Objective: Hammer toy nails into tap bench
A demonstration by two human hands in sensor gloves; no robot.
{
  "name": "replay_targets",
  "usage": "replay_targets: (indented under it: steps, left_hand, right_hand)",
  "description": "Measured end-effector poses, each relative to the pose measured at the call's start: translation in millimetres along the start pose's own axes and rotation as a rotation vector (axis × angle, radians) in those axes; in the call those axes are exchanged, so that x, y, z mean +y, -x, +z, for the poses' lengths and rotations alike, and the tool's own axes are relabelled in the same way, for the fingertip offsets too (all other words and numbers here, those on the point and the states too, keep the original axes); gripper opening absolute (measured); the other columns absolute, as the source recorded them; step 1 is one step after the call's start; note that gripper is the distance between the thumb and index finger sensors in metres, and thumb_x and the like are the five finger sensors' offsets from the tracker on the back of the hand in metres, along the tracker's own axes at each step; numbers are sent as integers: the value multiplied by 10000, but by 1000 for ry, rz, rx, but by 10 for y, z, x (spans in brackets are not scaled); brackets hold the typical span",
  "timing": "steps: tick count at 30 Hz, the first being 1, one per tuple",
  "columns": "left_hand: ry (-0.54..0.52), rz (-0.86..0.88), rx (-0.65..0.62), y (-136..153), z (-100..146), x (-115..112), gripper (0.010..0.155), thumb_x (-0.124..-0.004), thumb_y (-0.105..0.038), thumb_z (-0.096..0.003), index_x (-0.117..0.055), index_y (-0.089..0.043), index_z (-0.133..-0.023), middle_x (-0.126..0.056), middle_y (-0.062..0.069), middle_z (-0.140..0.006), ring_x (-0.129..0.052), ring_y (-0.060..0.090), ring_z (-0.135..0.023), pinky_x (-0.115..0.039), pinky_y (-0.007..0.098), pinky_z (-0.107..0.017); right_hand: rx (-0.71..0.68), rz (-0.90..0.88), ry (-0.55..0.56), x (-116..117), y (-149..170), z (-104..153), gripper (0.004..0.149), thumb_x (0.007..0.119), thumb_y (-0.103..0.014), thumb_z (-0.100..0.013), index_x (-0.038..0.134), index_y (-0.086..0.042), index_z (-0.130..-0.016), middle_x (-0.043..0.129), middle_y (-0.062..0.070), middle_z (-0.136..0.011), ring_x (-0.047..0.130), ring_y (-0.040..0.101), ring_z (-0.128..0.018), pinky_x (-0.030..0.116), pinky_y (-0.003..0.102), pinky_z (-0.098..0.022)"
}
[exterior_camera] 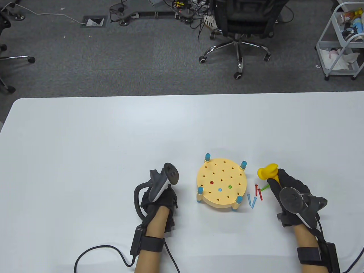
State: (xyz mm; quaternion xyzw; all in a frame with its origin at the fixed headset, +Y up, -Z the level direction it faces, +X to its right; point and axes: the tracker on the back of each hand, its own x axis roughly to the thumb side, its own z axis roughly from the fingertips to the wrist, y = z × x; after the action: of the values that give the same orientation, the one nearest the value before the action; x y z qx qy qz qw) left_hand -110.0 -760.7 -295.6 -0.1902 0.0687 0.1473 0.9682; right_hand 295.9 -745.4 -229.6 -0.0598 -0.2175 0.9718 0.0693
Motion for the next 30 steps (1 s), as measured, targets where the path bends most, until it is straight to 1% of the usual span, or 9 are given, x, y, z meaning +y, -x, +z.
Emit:
replay_targets:
  steps: [2,5,8,12,16,19,22,27,30]
  left_hand:
    - [-37,86,-34,51,38,83,439,-821,-296,-362,-869,-193,-786,-938,192,-608,-929,97,-257,-847,344,-229]
    - [-124,220,-58,165,129,241,441,-823,-317,-365,-859,-203,-790,-977,157,-589,-960,110,-243,-854,338,-211]
    - [-203,389,-183,249,256,378,429,-846,-316,-371,-864,-186,-780,-1012,130,-572,-995,137,-239,-857,336,-192]
    - [-262,465,-403,131,442,488,427,-855,-316,-372,-869,-179,-777,-1017,128,-557,-993,130,-224,-851,321,-168]
    - [-367,302,-607,-242,679,514,429,-836,-315,-384,-848,-183,-791,-990,128,-569,-973,125,-260,-840,322,-200]
    - [-442,145,-671,-553,811,515,429,-835,-324,-382,-850,-194,-790,-997,115,-569,-976,118,-259,-843,318,-197]
    - [-395,25,-699,-867,838,491,427,-841,-325,-380,-856,-201,-788,-1004,110,-575,-983,124,-260,-844,320,-193]
    - [-238,-232,-619,-1390,733,474,439,-874,-323,-365,-854,-221,-791,-1012,98,-617,-1002,133,-288,-852,320,-207]
    - [-187,-335,-550,-1603,637,433,441,-890,-317,-355,-857,-229,-786,-1014,96,-625,-1002,133,-286,-852,322,-208]
  right_hand:
    - [-2,-6,3,-10,8,2,634,560,-589,-399,775,-224,-871,992,-23,-530,1001,193,-309,858,324,-292]
    - [-5,-15,4,-12,15,2,634,560,-589,-399,776,-223,-870,992,-22,-530,1000,194,-310,858,324,-293]
    - [-12,-25,-3,-8,9,1,634,560,-590,-398,776,-225,-870,992,-23,-530,1000,193,-309,858,324,-293]
    - [-29,-36,-2,-17,-16,4,634,560,-590,-400,776,-224,-870,992,-24,-530,1001,192,-309,858,323,-293]
    - [-43,-58,4,-38,-59,0,634,560,-590,-400,777,-224,-870,992,-23,-531,1000,194,-310,858,324,-293]
    - [-50,-65,7,-43,-87,-16,633,559,-591,-400,776,-227,-871,992,-24,-532,1000,192,-311,858,323,-294]
    - [-56,-85,5,-41,-107,-25,633,560,-590,-402,777,-225,-871,992,-23,-531,1000,193,-310,858,323,-293]
    - [-69,-94,-13,-12,-110,-28,632,561,-590,-402,779,-225,-870,993,-23,-530,1000,192,-309,858,323,-292]
    - [-76,-95,-20,-7,-110,-28,632,561,-590,-402,780,-224,-870,994,-22,-528,1001,193,-306,858,323,-290]
